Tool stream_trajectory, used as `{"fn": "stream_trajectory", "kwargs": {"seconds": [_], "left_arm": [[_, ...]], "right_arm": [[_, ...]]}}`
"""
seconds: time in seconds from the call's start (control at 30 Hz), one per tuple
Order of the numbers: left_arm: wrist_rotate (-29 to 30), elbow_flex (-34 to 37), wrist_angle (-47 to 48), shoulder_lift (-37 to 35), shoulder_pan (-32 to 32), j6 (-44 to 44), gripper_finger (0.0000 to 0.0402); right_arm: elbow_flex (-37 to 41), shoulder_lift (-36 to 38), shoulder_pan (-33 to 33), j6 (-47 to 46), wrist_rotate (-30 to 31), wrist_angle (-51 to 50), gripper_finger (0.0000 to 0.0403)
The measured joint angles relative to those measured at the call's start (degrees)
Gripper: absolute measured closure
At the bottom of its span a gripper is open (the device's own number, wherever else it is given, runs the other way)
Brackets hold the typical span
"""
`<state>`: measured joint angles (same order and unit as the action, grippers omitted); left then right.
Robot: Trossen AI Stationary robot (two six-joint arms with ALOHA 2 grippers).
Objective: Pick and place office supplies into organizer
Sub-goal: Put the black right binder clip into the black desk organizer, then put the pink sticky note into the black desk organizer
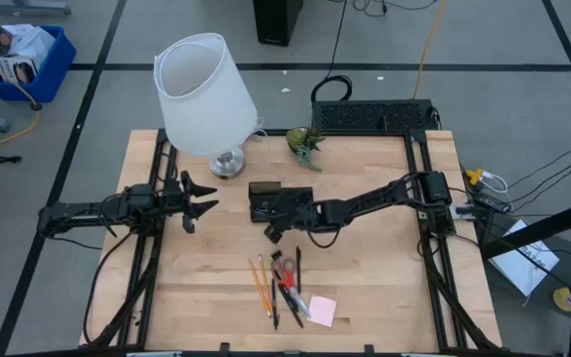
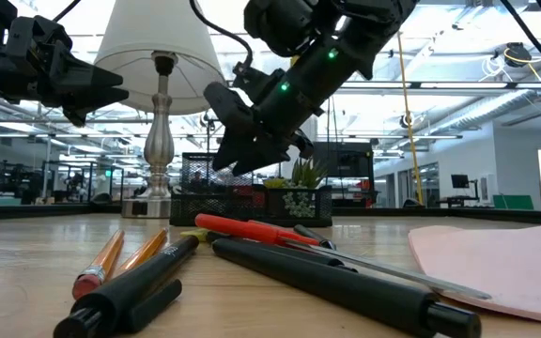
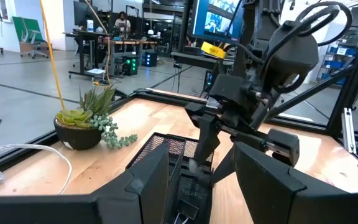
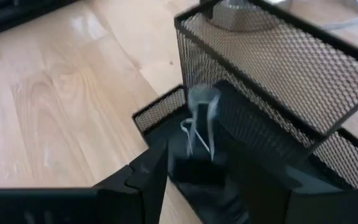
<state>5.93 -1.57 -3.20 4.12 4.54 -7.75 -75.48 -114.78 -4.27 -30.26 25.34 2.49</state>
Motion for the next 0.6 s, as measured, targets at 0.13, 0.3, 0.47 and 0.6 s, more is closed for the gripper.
{"fn": "stream_trajectory", "kwargs": {"seconds": [0.13,0.3,0.47,0.6], "left_arm": [[0.0,0.0,0.0,0.0,0.0,0.0,0.0215],[0.0,0.0,0.0,0.0,0.0,0.0,0.0215],[0.0,0.0,0.0,0.0,0.0,0.0,0.0215],[0.0,0.0,0.0,0.0,0.0,0.0,0.0215]], "right_arm": [[0.0,0.0,0.1,0.9,0.0,0.5,0.0221],[0.0,0.2,-0.2,1.9,-1.4,-0.2,0.0198],[0.0,3.6,-2.1,2.6,-12.9,-5.8,0.0195],[0.0,7.3,-5.4,2.4,-20.8,-13.1,0.0205]]}}
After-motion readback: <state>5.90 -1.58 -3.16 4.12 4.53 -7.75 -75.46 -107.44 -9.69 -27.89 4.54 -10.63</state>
